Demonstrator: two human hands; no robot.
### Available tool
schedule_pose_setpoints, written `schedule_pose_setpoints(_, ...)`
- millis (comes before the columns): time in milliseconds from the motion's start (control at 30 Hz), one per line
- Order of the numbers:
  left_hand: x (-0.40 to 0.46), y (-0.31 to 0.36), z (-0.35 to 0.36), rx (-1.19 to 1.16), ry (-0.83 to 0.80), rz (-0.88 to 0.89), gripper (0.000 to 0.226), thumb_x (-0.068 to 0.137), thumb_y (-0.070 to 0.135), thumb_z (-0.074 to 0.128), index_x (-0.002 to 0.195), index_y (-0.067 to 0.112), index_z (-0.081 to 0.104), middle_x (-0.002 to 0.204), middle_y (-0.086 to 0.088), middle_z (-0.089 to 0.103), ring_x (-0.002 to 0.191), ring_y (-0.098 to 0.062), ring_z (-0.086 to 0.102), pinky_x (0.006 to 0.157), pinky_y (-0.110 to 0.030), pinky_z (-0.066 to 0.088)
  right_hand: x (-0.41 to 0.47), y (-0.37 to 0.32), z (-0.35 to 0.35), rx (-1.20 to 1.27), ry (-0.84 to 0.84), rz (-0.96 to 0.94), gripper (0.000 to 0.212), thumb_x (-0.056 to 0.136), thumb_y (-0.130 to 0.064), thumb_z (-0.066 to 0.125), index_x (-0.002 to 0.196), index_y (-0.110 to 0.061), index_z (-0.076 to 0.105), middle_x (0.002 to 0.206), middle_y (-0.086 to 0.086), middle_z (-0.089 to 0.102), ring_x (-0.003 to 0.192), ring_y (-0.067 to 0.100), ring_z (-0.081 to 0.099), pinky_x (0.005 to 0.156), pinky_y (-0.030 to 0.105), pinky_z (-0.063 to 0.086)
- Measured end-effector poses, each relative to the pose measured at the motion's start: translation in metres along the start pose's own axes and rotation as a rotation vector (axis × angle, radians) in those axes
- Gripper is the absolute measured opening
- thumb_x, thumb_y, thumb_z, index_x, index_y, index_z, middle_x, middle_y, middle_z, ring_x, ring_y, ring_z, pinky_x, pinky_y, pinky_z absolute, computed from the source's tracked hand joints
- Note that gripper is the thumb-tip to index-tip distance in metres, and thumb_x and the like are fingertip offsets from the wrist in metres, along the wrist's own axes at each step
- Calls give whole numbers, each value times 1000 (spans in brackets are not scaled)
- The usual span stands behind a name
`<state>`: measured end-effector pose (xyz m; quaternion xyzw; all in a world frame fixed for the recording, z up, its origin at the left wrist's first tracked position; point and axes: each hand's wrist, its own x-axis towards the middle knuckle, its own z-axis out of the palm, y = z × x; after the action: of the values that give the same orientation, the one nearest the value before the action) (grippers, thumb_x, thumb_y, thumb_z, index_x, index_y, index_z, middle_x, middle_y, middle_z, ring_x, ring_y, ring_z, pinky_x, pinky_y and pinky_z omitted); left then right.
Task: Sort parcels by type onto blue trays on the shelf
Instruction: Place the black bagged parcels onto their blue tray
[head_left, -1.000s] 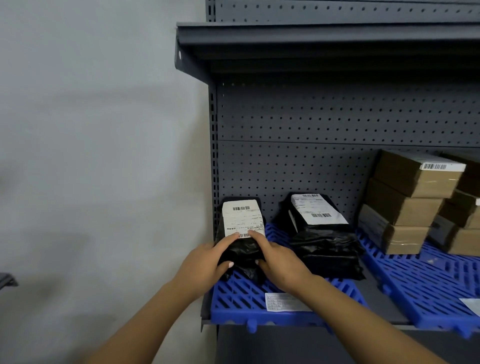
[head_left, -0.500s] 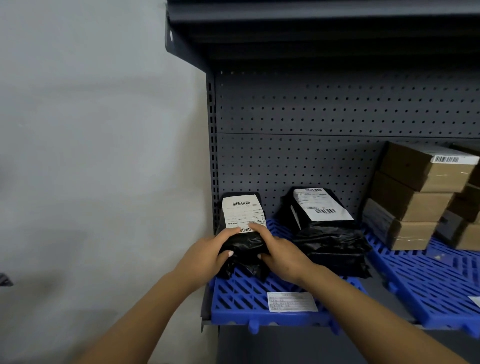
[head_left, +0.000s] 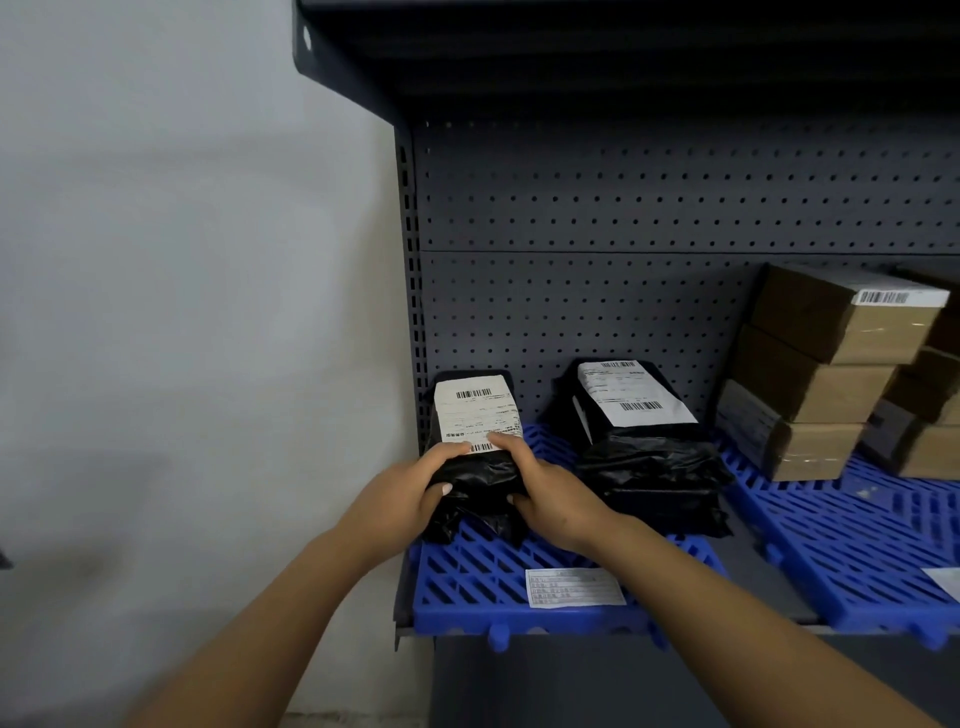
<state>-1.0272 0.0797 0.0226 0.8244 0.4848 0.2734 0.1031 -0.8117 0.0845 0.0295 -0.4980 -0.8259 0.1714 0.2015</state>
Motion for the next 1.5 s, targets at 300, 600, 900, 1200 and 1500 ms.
schedule_pose_setpoints(300,0,22,-18,314,-35,-37,66,86,17,51,145,36,27,154,-11,20,135,-30,29,103,-42,38,-12,-20,-12,-176,-50,57,82,93,-24,54,148,-39,-4,155,20,10,139,35,24,109,42,32)
schedule_pose_setpoints(600,-8,79,-44,389,188,183,67,87,54,36,145,20,35,149,-7,36,135,-23,35,110,-38,29,-79,-30,-62,-313,197,-175,67,95,-35,51,150,-27,13,158,-4,8,144,11,6,106,9,0)
schedule_pose_setpoints(900,12,112,-10,340,118,274,67,90,60,32,148,26,27,152,0,31,138,-17,28,113,-30,17,-115,48,-93,-490,306,-41,70,88,-40,61,147,-23,28,152,6,29,140,25,26,112,40,30)
schedule_pose_setpoints(1200,60,131,50,432,-36,260,93,85,63,52,151,28,-4,159,2,6,144,-17,9,116,-36,12,-107,95,-93,-602,273,0,94,75,-35,76,149,-26,19,150,10,34,138,31,31,105,49,35)
schedule_pose_setpoints(1500,75,129,69,426,31,222,90,77,62,62,149,28,20,156,3,21,140,-17,28,113,-43,21,-101,114,-93,-564,272,-103,87,82,-31,71,150,-26,17,153,10,27,142,30,21,111,45,24)
